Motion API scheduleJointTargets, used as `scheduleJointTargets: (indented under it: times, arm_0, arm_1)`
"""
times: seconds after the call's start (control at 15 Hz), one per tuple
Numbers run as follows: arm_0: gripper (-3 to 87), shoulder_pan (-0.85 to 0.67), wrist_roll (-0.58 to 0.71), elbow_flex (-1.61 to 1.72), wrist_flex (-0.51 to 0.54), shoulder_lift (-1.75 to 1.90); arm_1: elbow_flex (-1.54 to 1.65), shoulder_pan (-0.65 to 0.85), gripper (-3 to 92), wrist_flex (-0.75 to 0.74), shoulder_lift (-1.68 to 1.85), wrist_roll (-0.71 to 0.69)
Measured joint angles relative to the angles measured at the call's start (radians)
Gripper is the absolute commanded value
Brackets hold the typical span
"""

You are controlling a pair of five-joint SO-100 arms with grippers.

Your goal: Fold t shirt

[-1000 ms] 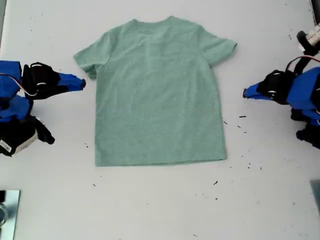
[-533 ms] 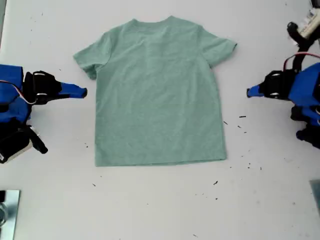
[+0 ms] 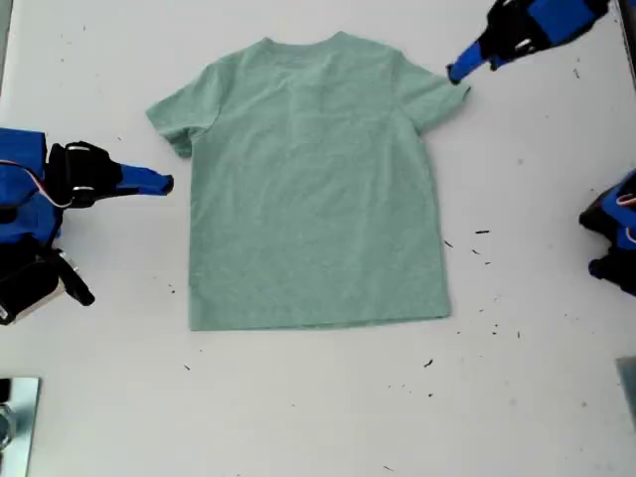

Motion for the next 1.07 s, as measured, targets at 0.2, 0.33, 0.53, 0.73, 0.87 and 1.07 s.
scheduleJointTargets:
  times: [0.2, 0.33, 0.53, 0.73, 0.87, 1.07]
  arm_0:
    - [-0.1, 0.0, 0.0, 0.0, 0.0, 0.0]
    - [-0.1, 0.0, 0.0, 0.0, 0.0, 0.0]
    - [-0.1, 0.0, 0.0, 0.0, 0.0, 0.0]
    - [-0.1, 0.0, 0.0, 0.0, 0.0, 0.0]
    - [-0.1, -0.002, 0.0, 0.0, 0.0, 0.0]
    - [-0.1, -0.002, 0.0, 0.0, 0.0, 0.0]
  arm_1:
    - [-0.071, 0.054, 40.3, 0.021, -0.046, -0.052]
    - [-0.012, 0.11, 39.8, -0.043, -0.055, -0.092]
    - [0.284, 0.187, 38.8, -0.356, -0.17, -0.124]
    - [0.362, 0.181, 15.5, -0.627, -0.362, -0.129]
    - [0.359, 0.184, -1.1, -0.65, -0.407, -0.126]
    - [0.244, 0.183, -1.4, -0.469, -0.416, -0.15]
